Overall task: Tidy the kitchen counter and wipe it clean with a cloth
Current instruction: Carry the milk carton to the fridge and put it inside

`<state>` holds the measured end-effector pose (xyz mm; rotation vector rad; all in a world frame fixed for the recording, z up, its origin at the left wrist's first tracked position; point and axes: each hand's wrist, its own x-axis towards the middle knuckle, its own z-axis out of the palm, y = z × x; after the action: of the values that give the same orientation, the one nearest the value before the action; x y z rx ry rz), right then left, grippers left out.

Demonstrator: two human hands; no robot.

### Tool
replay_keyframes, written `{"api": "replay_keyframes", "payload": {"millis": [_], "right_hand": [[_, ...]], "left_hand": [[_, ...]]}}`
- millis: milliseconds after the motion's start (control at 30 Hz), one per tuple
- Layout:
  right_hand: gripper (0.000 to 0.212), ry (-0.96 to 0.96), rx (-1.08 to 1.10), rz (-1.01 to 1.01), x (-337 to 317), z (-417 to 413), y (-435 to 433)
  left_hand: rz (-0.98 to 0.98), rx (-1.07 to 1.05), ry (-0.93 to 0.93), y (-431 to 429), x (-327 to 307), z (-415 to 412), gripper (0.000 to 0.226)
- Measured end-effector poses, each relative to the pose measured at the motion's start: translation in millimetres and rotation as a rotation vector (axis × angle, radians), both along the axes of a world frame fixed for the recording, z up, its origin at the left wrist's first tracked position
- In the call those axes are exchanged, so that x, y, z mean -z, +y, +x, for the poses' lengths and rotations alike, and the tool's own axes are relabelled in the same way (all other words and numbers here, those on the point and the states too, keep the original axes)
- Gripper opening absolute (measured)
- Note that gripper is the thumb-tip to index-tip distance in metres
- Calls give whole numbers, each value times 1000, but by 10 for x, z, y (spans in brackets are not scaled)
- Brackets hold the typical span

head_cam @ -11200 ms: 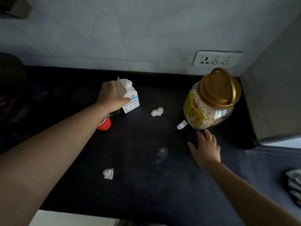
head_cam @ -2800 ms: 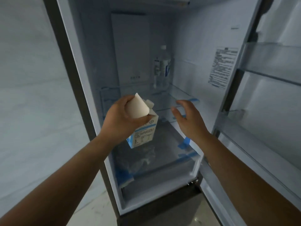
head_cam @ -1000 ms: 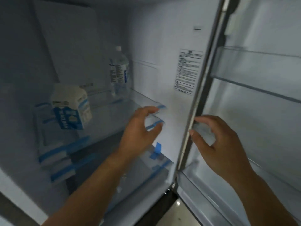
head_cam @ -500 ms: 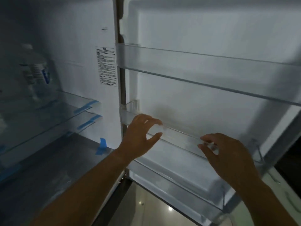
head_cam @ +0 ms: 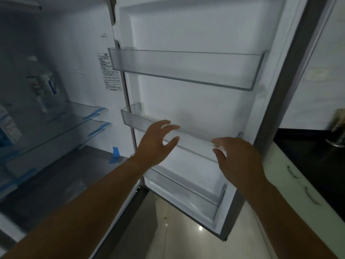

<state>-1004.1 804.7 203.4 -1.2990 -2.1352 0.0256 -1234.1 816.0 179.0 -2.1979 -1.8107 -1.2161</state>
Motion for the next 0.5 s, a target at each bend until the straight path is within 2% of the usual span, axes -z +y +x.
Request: {"api": "replay_keyframes", "payload": {"millis": [133, 233, 367, 500], "right_hand": [[31, 28, -35, 14, 51, -45, -183], [32, 125, -75, 64, 96, -86, -345], [35, 373, -70, 173, 123, -46, -586], [38, 440, 34, 310, 107, 40, -786]], "left_hand": [[-9, 102, 119, -111, -46, 135, 35], [-33, 142, 95, -213, -46, 45, 34], [-14, 179, 29, -382, -11, -96, 31], [9, 196, -17, -544, 49, -267, 34]]}}
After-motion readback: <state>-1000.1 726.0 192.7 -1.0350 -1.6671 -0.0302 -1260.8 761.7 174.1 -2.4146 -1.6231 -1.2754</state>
